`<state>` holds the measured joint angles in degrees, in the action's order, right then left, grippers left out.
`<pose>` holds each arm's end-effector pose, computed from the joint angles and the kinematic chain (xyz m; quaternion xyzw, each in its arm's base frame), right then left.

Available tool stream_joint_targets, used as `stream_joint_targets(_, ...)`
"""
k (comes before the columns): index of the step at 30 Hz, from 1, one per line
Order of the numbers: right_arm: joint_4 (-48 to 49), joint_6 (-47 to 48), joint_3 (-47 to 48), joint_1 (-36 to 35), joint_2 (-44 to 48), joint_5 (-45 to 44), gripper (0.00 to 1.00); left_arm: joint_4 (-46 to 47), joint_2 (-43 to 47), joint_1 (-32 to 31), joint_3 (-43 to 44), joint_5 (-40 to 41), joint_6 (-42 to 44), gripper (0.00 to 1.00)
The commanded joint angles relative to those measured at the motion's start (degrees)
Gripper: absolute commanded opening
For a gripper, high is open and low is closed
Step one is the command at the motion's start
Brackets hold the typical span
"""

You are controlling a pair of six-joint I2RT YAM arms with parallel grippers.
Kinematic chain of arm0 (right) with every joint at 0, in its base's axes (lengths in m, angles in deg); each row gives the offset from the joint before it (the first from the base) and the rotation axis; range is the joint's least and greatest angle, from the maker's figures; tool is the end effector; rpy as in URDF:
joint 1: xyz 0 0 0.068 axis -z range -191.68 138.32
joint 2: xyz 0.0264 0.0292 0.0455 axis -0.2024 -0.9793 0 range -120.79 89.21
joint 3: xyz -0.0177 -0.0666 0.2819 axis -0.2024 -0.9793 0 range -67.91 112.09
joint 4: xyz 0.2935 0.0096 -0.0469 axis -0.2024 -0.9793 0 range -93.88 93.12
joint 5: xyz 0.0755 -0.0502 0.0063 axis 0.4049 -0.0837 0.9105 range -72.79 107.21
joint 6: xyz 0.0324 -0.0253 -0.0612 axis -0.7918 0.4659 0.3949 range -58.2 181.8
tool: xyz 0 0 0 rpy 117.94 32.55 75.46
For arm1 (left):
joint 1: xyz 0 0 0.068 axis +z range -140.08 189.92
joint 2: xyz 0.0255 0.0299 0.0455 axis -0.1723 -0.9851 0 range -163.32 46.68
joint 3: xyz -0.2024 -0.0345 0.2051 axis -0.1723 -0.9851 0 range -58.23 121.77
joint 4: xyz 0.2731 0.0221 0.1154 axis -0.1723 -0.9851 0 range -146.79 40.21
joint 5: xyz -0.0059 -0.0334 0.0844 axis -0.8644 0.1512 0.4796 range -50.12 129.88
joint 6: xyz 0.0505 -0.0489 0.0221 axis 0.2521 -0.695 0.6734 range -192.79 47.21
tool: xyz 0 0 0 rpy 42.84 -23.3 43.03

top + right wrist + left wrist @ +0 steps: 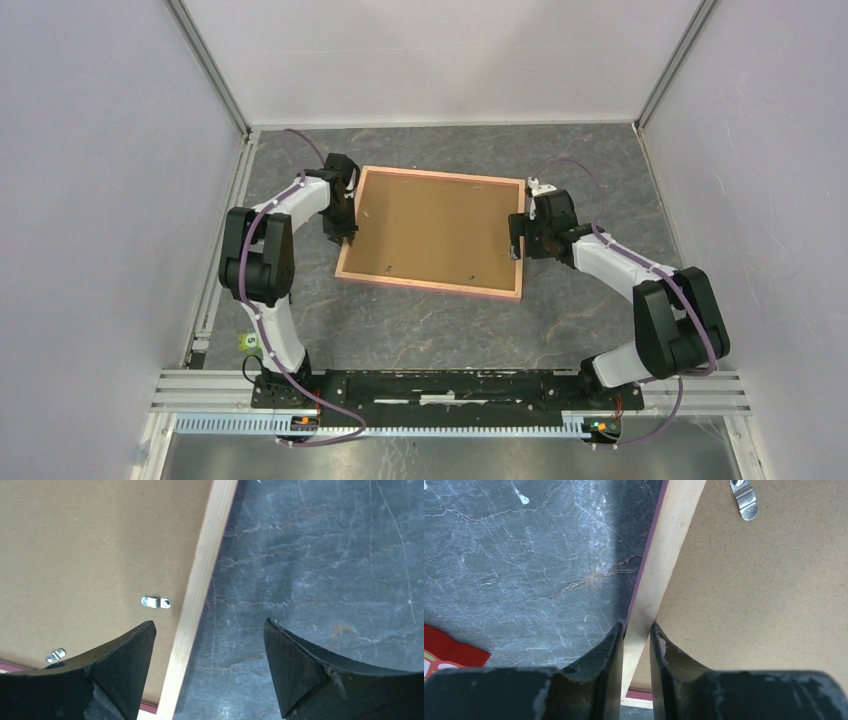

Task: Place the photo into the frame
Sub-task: Install the photo frame at the center of the board.

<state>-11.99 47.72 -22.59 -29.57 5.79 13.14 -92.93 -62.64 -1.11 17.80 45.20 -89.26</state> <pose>0.3140 0.0968 0.1577 -0.0203 0.9482 0.0544 0.3124 0.4079 -0.0738 0.1428 -0.0526 0.9905 0.0168 0.1256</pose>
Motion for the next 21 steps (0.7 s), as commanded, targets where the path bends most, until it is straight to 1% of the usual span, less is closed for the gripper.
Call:
stream_joint_targets(1,5.1,2.5,1.8,-0.4,-1.4,3.8,0.84,0.4,-1.6,0.3,1.2,0.9,1.7,0.25)
stream_joint_targets(4,4.2,4.5,2.8,-0.5,-2.6,3.7,0.78,0.4,-1.5,0.1,1.2,1.1,1.6,0.21)
stream_joint_targets(6,3.9,5.0,2.8,-0.6,-3.3,3.8,0.78,0.4,-1.4,-0.1,1.1,1.4,1.6,0.2)
stream_joint_targets(9,3.8,5.4,2.8,-1.3,-4.0,3.9,0.74,0.4,-1.7,-0.4,1.1,1.5,1.6,0.17)
stream_joint_targets(14,4.1,5.4,2.7,-2.4,-5.0,3.2,0.71,0.2,-1.8,-0.6,1.3,2.1,1.6,0.12)
stream_joint_targets(17,5.1,4.7,2.5,-2.4,-5.9,2.8,0.68,-0.6,-2.0,-0.7,1.9,2.8,1.8,0.05)
stream_joint_targets(21,6.4,2.8,2.4,-2.5,-7.1,1.2,0.64,-0.8,-1.9,-0.9,1.9,3.4,2.1,0.04)
